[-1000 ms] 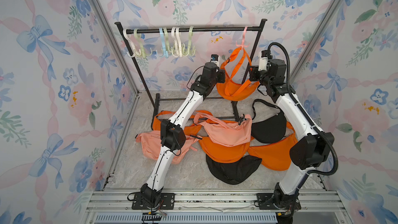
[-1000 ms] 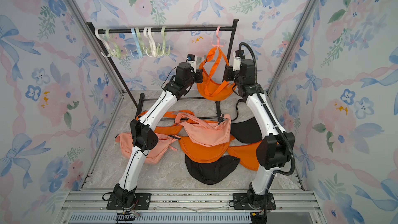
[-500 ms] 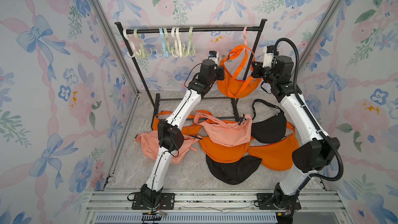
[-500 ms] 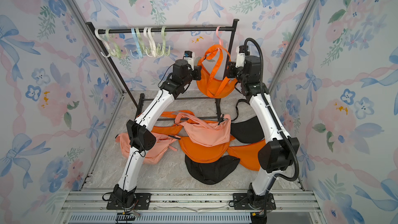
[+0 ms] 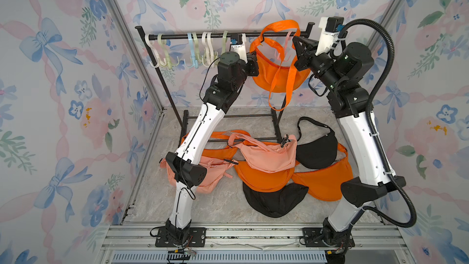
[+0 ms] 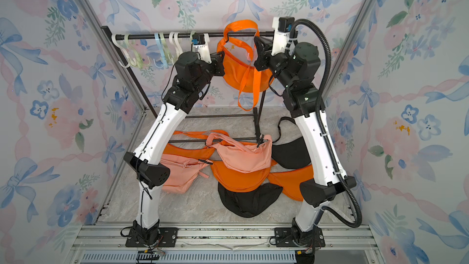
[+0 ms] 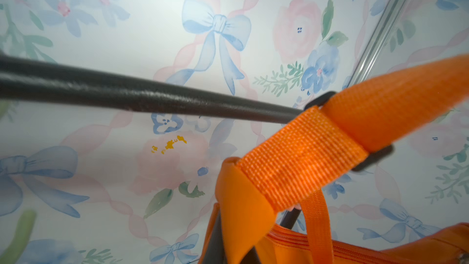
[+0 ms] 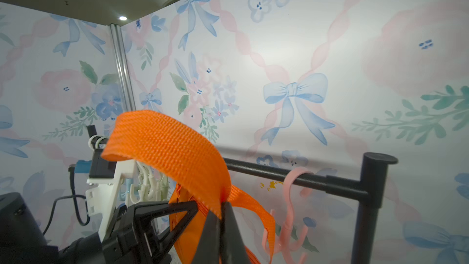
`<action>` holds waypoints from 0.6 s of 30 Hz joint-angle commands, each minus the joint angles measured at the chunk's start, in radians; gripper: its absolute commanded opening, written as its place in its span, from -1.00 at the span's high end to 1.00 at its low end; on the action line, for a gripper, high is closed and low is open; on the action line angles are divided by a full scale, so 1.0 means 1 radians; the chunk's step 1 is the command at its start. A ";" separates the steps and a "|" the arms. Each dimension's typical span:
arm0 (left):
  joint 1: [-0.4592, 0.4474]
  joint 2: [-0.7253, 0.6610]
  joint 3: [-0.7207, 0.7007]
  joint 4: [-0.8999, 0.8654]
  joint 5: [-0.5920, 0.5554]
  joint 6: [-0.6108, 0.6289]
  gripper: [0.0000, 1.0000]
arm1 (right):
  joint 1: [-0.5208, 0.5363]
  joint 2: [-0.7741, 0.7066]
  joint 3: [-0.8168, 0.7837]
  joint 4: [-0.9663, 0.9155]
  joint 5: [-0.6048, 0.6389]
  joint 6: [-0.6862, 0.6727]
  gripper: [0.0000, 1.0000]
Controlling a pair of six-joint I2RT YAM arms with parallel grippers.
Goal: Take the bag off the hook
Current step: Pick up the bag from the hook.
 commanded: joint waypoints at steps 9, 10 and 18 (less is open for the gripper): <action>-0.061 -0.166 -0.022 0.058 -0.084 0.139 1.00 | 0.051 -0.224 -0.309 0.048 0.057 -0.056 1.00; -0.062 -0.176 -0.040 0.062 -0.085 0.141 1.00 | 0.054 -0.252 -0.364 0.069 0.069 -0.058 1.00; -0.080 -0.222 -0.120 0.062 -0.097 0.163 1.00 | 0.054 -0.437 -0.694 0.152 0.195 -0.072 -0.45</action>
